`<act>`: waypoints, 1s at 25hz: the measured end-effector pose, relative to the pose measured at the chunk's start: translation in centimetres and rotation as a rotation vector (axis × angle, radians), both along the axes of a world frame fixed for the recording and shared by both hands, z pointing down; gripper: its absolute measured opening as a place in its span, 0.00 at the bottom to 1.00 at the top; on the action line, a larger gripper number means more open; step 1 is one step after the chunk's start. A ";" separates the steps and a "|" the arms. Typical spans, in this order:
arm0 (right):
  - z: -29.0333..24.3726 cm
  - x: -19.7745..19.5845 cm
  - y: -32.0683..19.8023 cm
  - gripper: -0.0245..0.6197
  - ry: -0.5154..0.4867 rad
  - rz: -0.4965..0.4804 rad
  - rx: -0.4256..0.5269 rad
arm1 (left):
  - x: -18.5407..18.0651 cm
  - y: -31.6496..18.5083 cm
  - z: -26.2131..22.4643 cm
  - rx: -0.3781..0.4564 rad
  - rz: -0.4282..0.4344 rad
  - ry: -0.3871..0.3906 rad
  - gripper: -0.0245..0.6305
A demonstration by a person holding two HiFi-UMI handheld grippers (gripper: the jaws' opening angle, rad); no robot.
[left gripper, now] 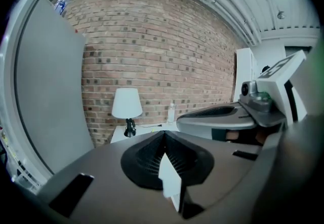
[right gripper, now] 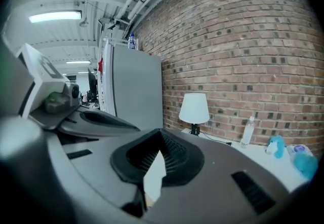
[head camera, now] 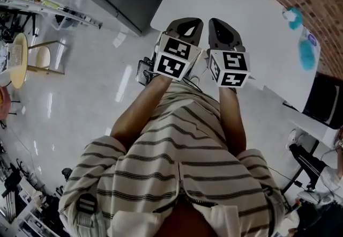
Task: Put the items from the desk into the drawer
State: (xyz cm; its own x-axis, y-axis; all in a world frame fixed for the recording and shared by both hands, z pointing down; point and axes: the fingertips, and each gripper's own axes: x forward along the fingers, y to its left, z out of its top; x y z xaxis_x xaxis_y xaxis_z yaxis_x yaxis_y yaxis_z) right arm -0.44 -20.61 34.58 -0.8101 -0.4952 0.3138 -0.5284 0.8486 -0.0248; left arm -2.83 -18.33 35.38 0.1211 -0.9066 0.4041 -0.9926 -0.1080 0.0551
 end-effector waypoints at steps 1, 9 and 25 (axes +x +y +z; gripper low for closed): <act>-0.5 0.2 -0.2 0.06 -0.008 0.006 0.006 | 0.1 -0.3 -0.7 0.018 0.001 -0.004 0.05; -4.8 2.0 -2.2 0.06 -0.109 0.075 0.073 | 1.2 -2.2 -5.6 0.162 0.037 0.004 0.05; -10.4 5.7 -3.7 0.06 -0.225 0.153 0.173 | 4.0 -3.8 -11.0 0.327 0.071 0.017 0.05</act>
State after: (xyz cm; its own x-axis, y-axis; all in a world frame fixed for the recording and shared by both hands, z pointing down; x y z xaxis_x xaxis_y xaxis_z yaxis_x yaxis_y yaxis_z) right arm 5.21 -24.34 24.17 -0.7615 -0.6472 0.0359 -0.6480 0.7614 -0.0182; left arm 1.19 -22.11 24.33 0.1931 -0.9770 0.0905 -0.9812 -0.1918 0.0222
